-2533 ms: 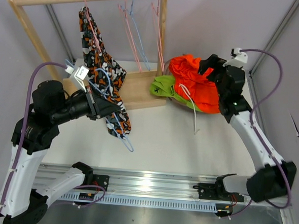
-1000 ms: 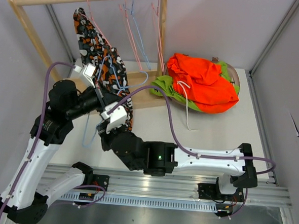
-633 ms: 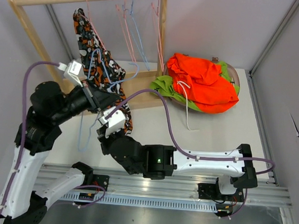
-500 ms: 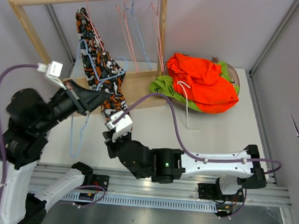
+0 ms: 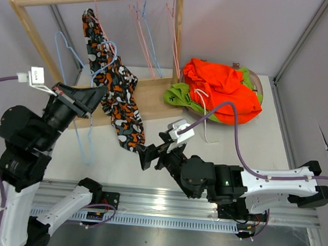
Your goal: Remove the shorts from the hanger
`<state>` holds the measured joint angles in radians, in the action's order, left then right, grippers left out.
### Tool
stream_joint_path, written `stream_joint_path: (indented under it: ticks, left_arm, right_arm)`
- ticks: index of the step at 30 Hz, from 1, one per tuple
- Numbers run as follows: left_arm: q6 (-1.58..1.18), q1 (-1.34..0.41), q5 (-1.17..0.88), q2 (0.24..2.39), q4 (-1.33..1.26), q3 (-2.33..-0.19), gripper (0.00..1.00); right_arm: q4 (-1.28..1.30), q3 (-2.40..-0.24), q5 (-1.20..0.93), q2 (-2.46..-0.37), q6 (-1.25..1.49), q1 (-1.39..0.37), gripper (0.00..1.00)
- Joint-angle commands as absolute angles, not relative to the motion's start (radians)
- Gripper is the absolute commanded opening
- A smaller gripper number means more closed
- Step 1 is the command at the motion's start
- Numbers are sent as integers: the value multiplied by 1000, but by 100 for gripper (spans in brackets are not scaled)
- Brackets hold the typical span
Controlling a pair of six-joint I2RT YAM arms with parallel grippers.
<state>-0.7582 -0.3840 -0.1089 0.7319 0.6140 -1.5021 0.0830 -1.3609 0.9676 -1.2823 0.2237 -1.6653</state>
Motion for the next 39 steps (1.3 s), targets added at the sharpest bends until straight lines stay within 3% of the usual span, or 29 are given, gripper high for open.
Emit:
stream_joint_path:
  ticks: [1,9,12,17,22,39]
  left_arm:
    - [-850,-377,-98,772,384,-1431,0]
    - [-1322,47,-526,880,-200,-1180,0]
    - [-1419,112,-598,940,-349,-1157,0]
    - [-1713,172,-684,1129,-841,-1106,0]
    - [-1906,215,-664,1305,-1170,-1127,0]
    - [-2014,351,-548,1546,-1261,-1249,0]
  right_arm:
    - [37,-1304,1043,-1204,227,-1667,86]
    - [58,-1201,1074,-1066,227,-1641,86]
    - [67,-1166,1071,-1017,230,-1621,86]
    - [98,-1135,1011,-985,262,-1540,84]
    - [135,-1134,927,-1002,293,-1439,83]
    - [150,-1141,787,-1095,344,-1304,82]
